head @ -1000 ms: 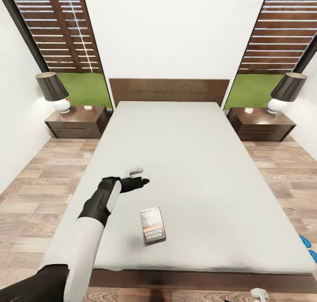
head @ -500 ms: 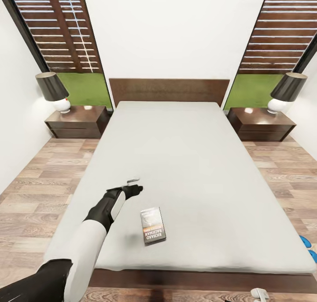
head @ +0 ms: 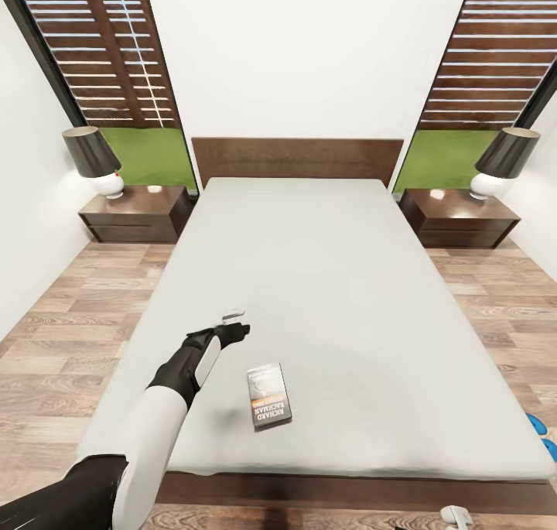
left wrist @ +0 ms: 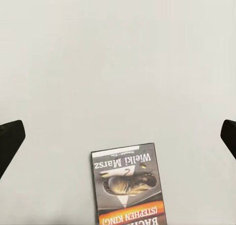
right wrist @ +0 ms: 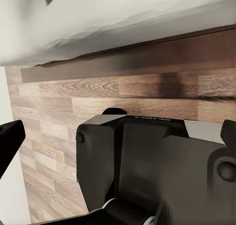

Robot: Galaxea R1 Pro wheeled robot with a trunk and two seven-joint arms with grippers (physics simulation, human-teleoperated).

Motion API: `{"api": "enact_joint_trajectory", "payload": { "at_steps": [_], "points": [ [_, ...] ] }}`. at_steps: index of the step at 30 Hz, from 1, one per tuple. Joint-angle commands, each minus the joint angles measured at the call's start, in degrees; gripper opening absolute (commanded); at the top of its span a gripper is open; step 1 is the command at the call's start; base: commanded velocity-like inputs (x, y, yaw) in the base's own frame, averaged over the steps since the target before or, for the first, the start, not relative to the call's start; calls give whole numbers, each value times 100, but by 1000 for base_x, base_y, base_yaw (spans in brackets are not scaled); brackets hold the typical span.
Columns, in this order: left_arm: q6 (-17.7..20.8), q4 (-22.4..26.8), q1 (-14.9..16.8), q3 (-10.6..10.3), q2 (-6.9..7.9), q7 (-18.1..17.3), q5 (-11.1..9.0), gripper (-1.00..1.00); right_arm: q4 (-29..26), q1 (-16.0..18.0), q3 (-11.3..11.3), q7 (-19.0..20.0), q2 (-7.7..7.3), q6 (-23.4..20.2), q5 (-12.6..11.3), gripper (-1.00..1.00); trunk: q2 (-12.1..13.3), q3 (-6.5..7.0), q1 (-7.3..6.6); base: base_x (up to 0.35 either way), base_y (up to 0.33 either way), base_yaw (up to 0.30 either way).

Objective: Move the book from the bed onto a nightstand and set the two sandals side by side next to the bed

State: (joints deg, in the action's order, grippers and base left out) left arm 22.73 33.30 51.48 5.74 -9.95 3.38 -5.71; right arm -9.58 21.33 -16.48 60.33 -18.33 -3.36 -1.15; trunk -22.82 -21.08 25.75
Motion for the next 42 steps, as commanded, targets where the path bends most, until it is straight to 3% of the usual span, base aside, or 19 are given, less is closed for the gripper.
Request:
{"api": "enact_joint_trajectory", "payload": {
  "at_steps": [1, 8, 42],
  "points": [
    [38, 11, 3, 16, -5, 30, -61, 100, 0, 3, -12, 23, -2, -40, -14, 100, -10, -9, 3, 0, 0, 0],
    [55, 24, 3, 15, -5, 39, -60, 100, 0, 3, -8, 23, -4, -57, -14, 100, -10, -9, 3, 0, 0, 0],
    [65, -5, 3, 21, -5, -77, -61, 100, 1, 3, -5, 24, -4, -63, -17, 100, -1374, -620, 750, 0, 0, 0]
  ]
}}
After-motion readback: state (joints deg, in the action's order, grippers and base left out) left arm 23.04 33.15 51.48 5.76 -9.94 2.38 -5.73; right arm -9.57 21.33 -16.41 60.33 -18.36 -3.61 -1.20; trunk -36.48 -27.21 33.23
